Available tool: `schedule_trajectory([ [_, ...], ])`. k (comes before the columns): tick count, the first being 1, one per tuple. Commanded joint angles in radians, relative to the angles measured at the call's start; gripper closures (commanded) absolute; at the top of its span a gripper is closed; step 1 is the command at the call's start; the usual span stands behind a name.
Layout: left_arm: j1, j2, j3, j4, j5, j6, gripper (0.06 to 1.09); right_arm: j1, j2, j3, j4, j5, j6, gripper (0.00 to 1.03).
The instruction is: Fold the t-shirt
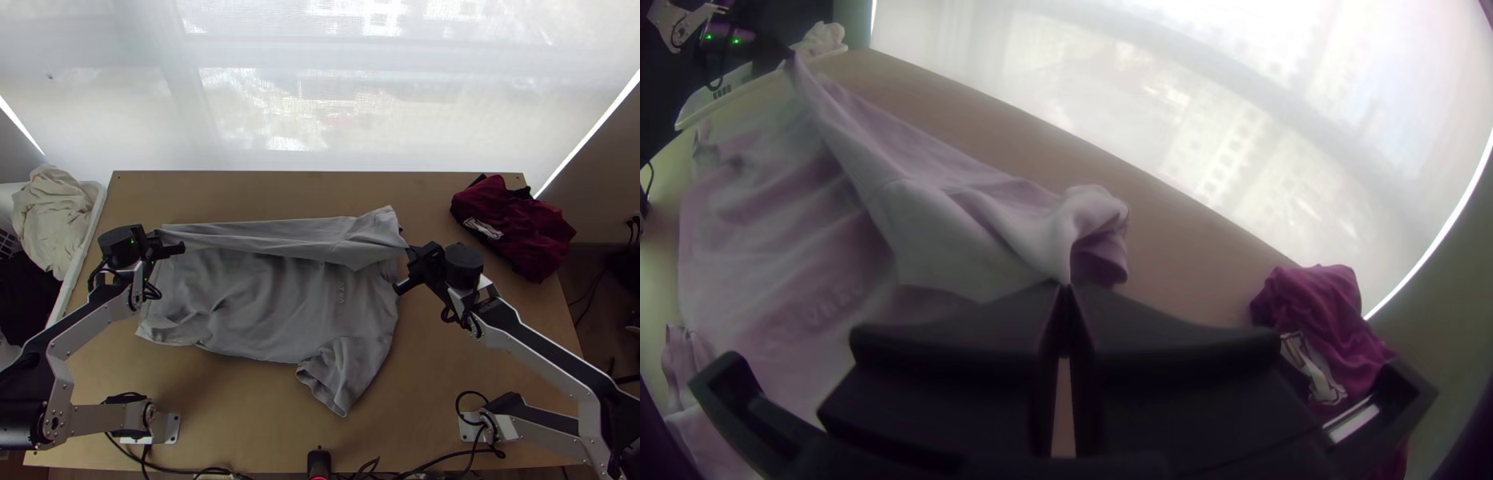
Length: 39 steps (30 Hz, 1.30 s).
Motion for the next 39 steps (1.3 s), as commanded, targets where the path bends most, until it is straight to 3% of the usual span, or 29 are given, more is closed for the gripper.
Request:
schedule_trajectory([
  [1, -0.01, 0.011, -0.051, -0.005, 0.009, 0.004, 1.05, 0.015, -0.008, -0.062, 0.001, -0.001, 0.004, 1.0],
  [6, -0.014, -0.046, -0.04, -0.153, 0.04, 0.003, 0.6, 0.015, -0.038, -0.073, -0.013, -0.001, 0.007, 0.78],
  [8, -0.007, -0.092, -0.017, -0.27, 0.041, 0.003, 0.5, 0.015, -0.061, -0.067, -0.036, -0.001, 0.004, 0.75],
  [11, 0.028, -0.173, 0.01, -0.425, 0.061, 0.004, 0.32, 0.012, -0.11, -0.056, -0.066, 0.001, -0.004, 0.6],
  [14, 0.097, -0.224, 0.058, -0.563, 0.112, 0.015, 0.2, -0.002, -0.162, -0.038, -0.109, 0.001, -0.004, 0.35],
  [17, 0.155, -0.221, 0.101, -0.62, 0.123, 0.021, 0.19, -0.011, -0.203, -0.007, -0.177, 0.001, -0.004, 0.17],
  [21, 0.181, -0.109, 0.156, -0.6, 0.124, 0.004, 0.19, -0.014, -0.252, 0.015, -0.217, 0.001, -0.004, 0.17],
  [27, 0.154, 0.172, 0.334, -0.489, 0.117, -0.111, 0.19, -0.013, -0.291, 0.041, -0.289, 0.001, -0.005, 0.17],
  [35, 0.074, 0.508, 0.716, -0.63, 0.112, -0.192, 0.2, -0.014, -0.301, 0.044, -0.325, 0.001, -0.036, 0.17],
  [39, 0.054, 0.589, 0.823, -0.732, 0.112, -0.212, 0.35, -0.017, -0.295, 0.042, -0.322, 0.002, -0.067, 0.17],
])
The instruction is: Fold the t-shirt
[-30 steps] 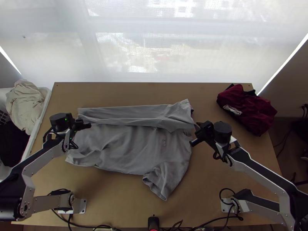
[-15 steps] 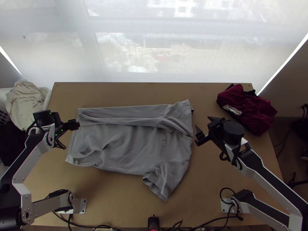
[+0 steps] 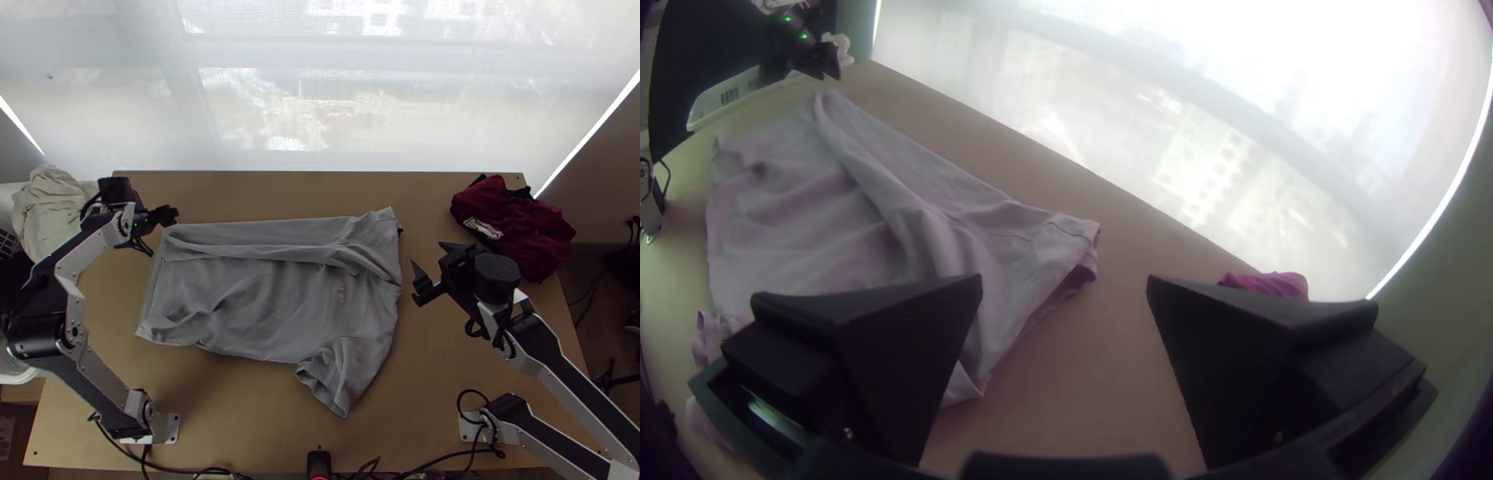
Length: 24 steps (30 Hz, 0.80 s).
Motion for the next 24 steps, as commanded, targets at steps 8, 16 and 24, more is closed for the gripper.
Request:
schedule_trajectory([
  [8, -0.048, 0.224, 0.274, -0.276, -0.009, -0.065, 0.39, -0.008, 0.026, 0.0, 0.02, 0.002, -0.068, 0.17],
  [16, -0.058, 0.224, 0.308, -0.319, -0.015, -0.083, 0.66, -0.008, 0.041, 0.001, 0.033, 0.002, -0.093, 0.17],
  [24, -0.07, 0.243, 0.357, -0.321, -0.05, -0.079, 1.0, -0.008, 0.032, -0.017, 0.033, 0.002, -0.093, 0.17],
])
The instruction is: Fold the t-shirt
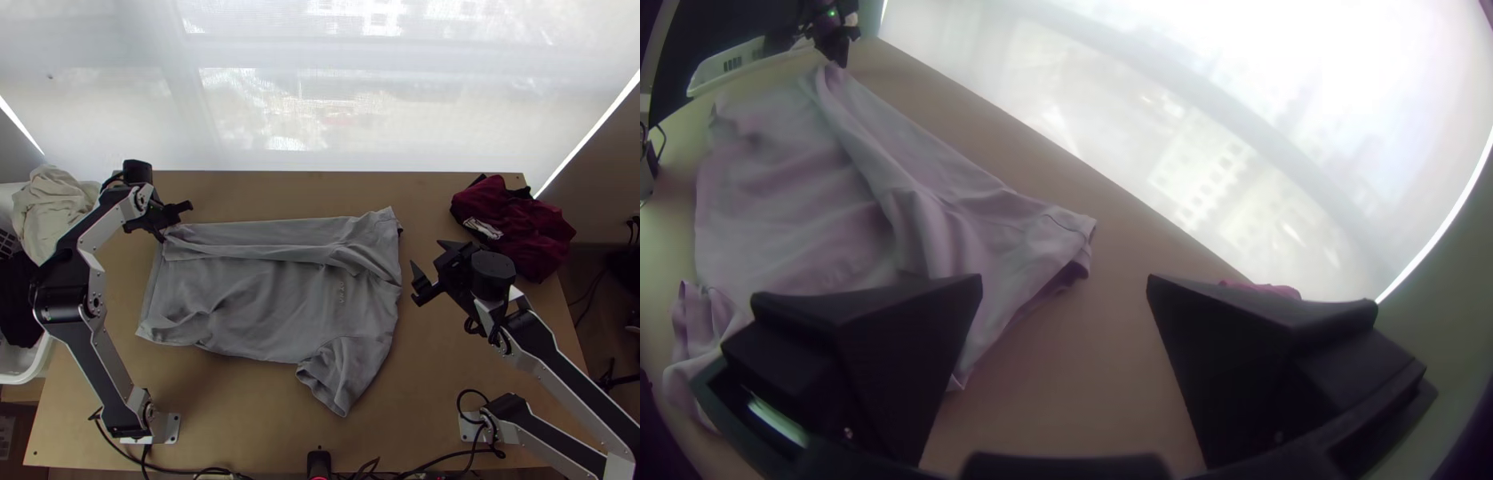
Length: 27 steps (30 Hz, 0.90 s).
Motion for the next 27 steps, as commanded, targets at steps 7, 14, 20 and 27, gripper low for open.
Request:
schedule_trajectory([
  [7, -0.011, 0.112, 0.194, 0.02, -0.049, 0.006, 1.0, 0.007, -0.012, -0.01, -0.007, -0.001, -0.006, 0.17],
  [14, -0.006, 0.182, 0.27, 0.037, -0.067, 0.032, 0.65, 0.032, -0.012, -0.004, -0.019, -0.002, -0.006, 0.17],
  [20, 0.015, 0.089, 0.267, -0.159, -0.066, 0.055, 0.18, 0.041, -0.012, 0.012, -0.019, -0.001, -0.015, 0.17],
  [27, 0.021, -0.233, 0.059, -0.475, 0.033, 0.18, 0.16, 0.084, -0.015, 0.016, -0.013, -0.001, -0.014, 0.17],
])
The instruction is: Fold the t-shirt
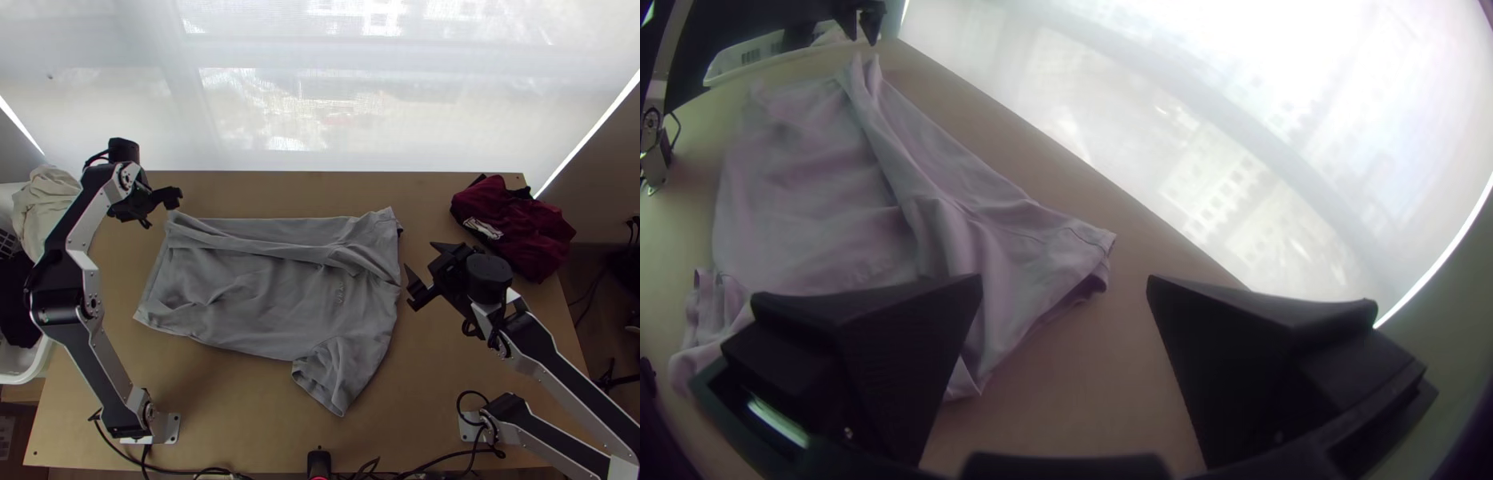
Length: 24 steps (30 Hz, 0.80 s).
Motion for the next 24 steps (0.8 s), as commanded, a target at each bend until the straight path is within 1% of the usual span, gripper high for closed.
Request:
schedule_trajectory([
  [1, 0.001, -0.273, -0.193, -0.273, 0.064, 0.112, 0.16, 0.038, -0.004, 0.006, 0.007, 0.001, 0.001, 0.17],
  [4, -0.01, -0.413, -0.362, -0.313, 0.062, 0.146, 0.16, 0.046, -0.016, 0.006, 0.007, 0.001, 0.001, 0.17],
  [7, 0.001, -0.509, -0.511, -0.319, 0.03, 0.17, 0.16, 0.046, -0.041, 0.005, 0.007, 0.001, -0.001, 0.16],
  [10, 0.025, -0.589, -0.612, -0.337, 0.001, 0.192, 0.16, 0.051, -0.079, 0.005, -0.008, 0.001, -0.009, 0.16],
  [15, 0.044, -0.687, -0.723, -0.391, -0.02, 0.235, 0.16, 0.08, -0.141, 0.005, -0.1, 0.009, -0.013, 0.15],
  [17, 0.047, -0.721, -0.762, -0.373, -0.045, 0.242, 0.16, 0.095, -0.168, -0.003, -0.12, 0.016, -0.012, 0.15],
  [22, 0.047, -0.822, -0.879, -0.23, -0.043, 0.297, 0.16, 0.13, -0.222, -0.006, -0.184, 0.021, 0.004, 0.15],
  [24, 0.045, -0.835, -0.907, -0.189, -0.025, 0.311, 0.16, 0.153, -0.242, -0.003, -0.212, 0.028, 0.011, 0.15],
])
